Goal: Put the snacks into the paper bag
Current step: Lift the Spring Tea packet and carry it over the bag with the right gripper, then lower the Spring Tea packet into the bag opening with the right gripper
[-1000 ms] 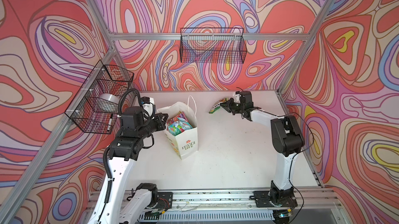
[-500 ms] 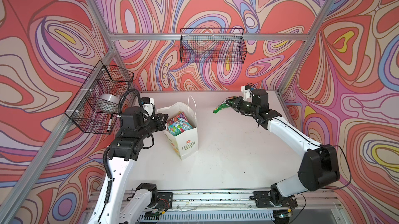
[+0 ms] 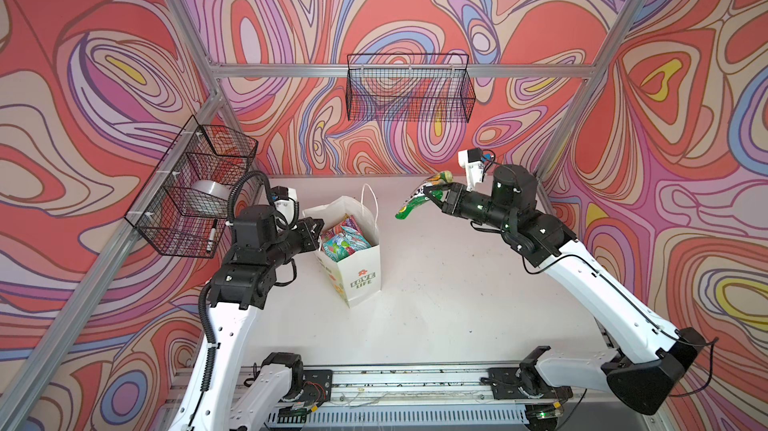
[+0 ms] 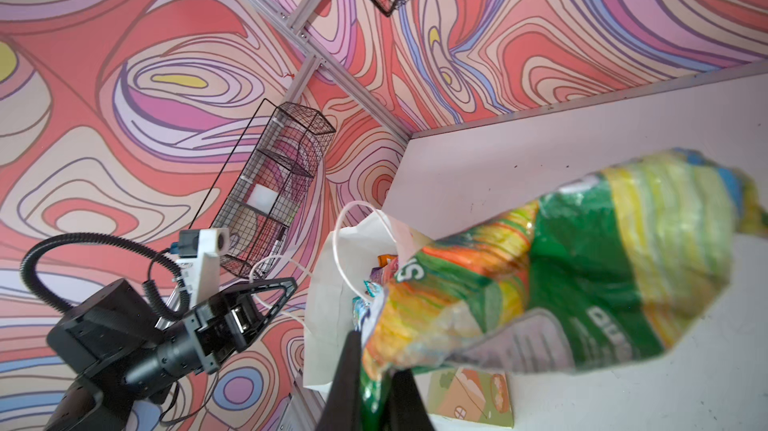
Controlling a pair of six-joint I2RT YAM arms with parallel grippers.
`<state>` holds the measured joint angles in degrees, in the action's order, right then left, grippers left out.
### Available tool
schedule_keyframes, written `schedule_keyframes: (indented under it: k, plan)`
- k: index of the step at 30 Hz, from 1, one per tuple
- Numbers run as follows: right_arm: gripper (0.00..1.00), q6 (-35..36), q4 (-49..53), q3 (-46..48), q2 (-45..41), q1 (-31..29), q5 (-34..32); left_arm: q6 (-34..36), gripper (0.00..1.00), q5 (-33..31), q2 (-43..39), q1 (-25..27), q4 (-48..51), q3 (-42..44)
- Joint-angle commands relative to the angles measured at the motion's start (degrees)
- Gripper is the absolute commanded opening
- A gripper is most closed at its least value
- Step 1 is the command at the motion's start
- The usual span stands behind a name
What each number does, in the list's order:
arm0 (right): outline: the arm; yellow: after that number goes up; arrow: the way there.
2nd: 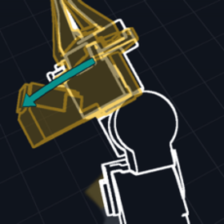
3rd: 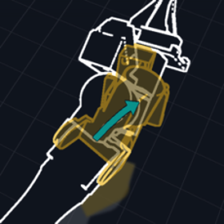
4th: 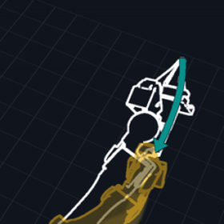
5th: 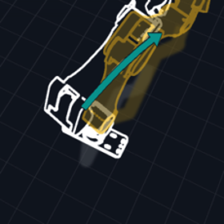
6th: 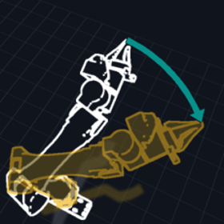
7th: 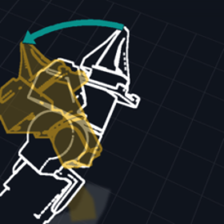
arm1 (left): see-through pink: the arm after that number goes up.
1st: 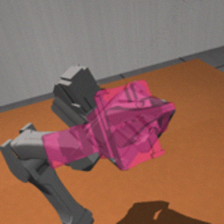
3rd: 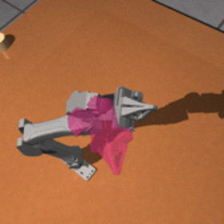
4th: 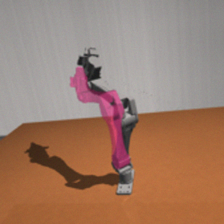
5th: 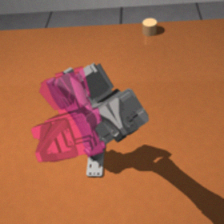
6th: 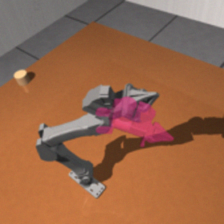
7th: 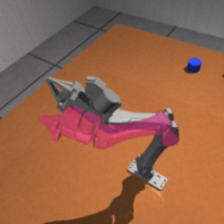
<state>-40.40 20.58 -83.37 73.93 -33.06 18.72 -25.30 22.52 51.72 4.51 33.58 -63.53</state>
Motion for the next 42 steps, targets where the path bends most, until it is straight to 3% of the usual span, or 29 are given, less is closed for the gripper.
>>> schedule_keyframes:
  k: [1,13,20,34,42]
  plan:
    - [0.00,3.72,1.72,-7.77,1.49,-2.82,-2.62,0.06,0.00,0.83,-0.24,0.23,-0.97,0.00]
    - [0.00,7.18,7.03,-39.10,22.82,-11.55,0.54,0.13,0.00,0.54,-0.18,0.23,-0.95,0.07]
    - [0.00,6.65,8.24,-49.47,34.65,-15.09,2.16,0.12,0.00,0.66,-0.05,0.23,-0.98,0.06]
    - [0.00,5.44,9.11,-49.30,43.55,-16.15,5.53,0.08,0.00,0.89,-0.04,0.23,-0.93,0.06]
    - [0.00,5.47,10.82,-48.31,43.62,-16.20,1.32,0.07,0.00,0.68,-0.17,0.23,-1.02,0.06]
